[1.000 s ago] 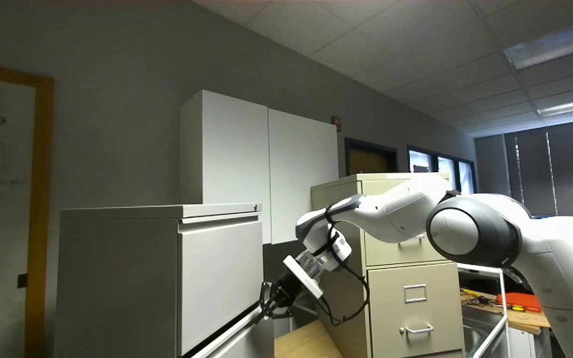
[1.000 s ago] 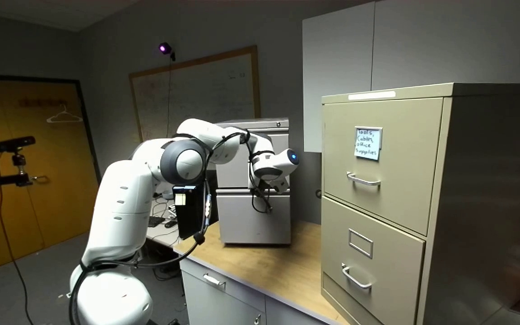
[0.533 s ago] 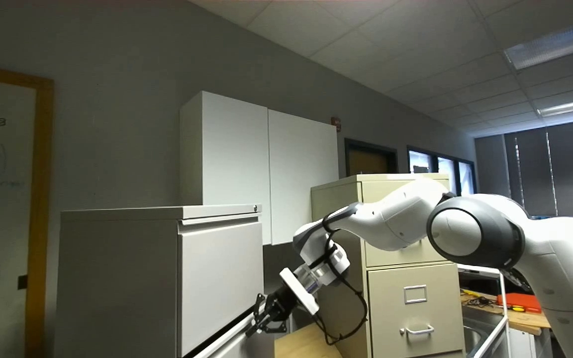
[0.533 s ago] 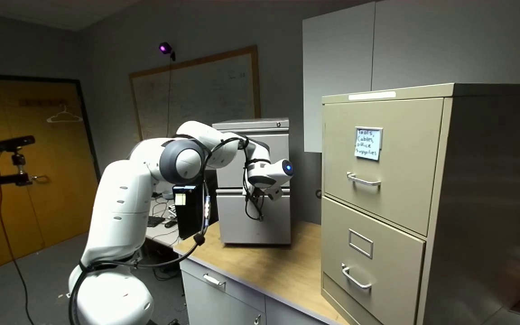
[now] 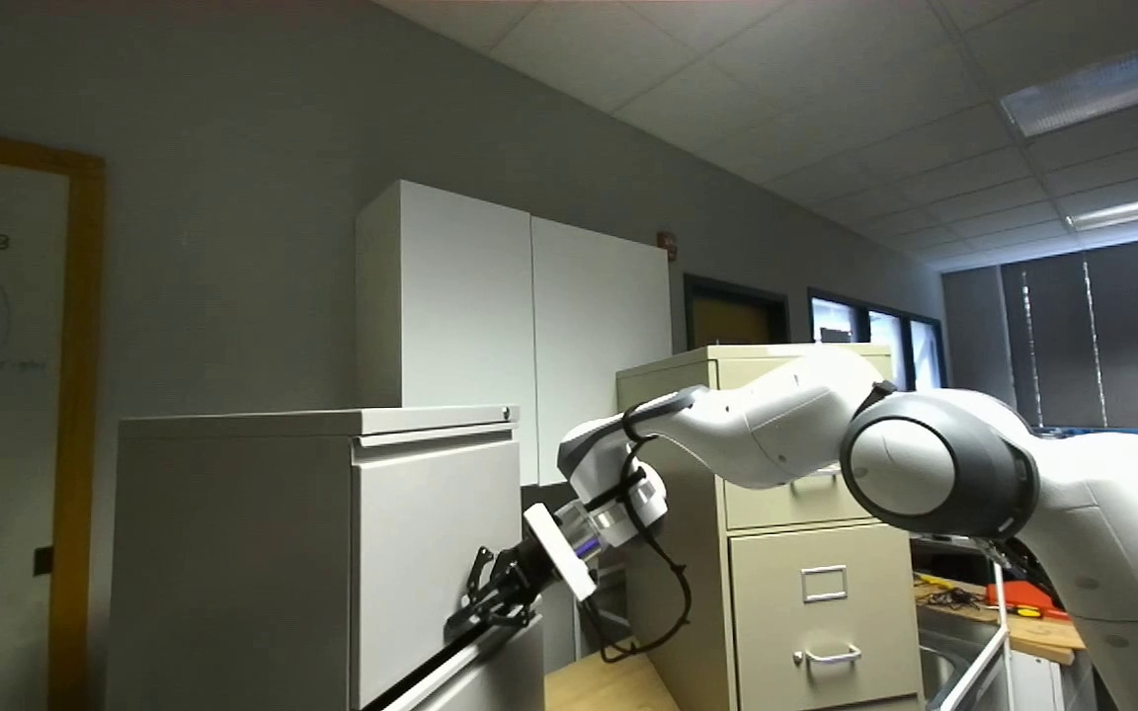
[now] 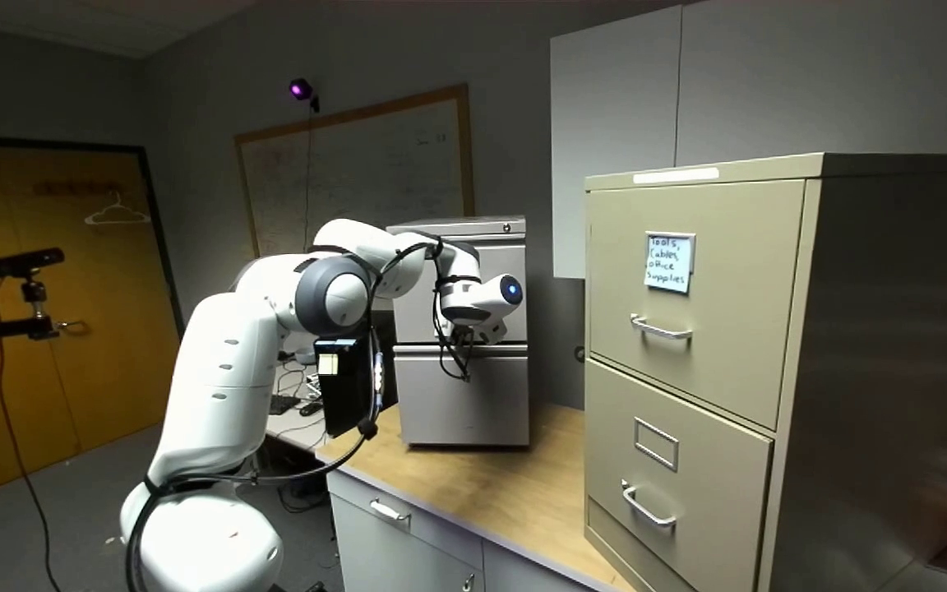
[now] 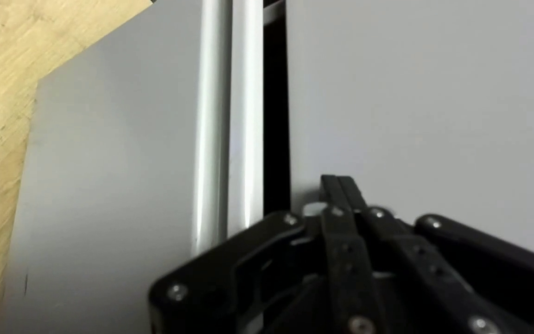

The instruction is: Close the bottom drawer of the cabinet to the left.

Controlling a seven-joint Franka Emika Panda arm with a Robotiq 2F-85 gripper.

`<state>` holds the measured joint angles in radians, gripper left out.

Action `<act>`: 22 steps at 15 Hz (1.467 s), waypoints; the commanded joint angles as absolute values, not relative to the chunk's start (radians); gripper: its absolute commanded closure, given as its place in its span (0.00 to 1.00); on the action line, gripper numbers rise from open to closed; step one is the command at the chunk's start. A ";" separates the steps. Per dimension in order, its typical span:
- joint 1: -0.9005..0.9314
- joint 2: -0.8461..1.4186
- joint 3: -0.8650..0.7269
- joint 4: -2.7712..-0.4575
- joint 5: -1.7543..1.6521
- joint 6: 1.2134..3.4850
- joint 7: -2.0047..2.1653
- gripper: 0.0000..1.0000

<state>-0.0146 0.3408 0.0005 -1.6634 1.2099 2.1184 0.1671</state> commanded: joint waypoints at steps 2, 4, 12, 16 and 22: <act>-0.020 0.341 -0.008 -1.667 1.210 2.141 0.173 1.00; -0.029 0.297 -0.020 -1.736 1.209 2.160 0.162 1.00; -0.068 0.186 -0.047 -2.004 1.262 2.181 0.071 1.00; -0.057 0.210 -0.033 -2.018 1.331 2.181 0.019 1.00; -0.026 0.280 -0.026 -1.836 1.345 2.182 0.062 1.00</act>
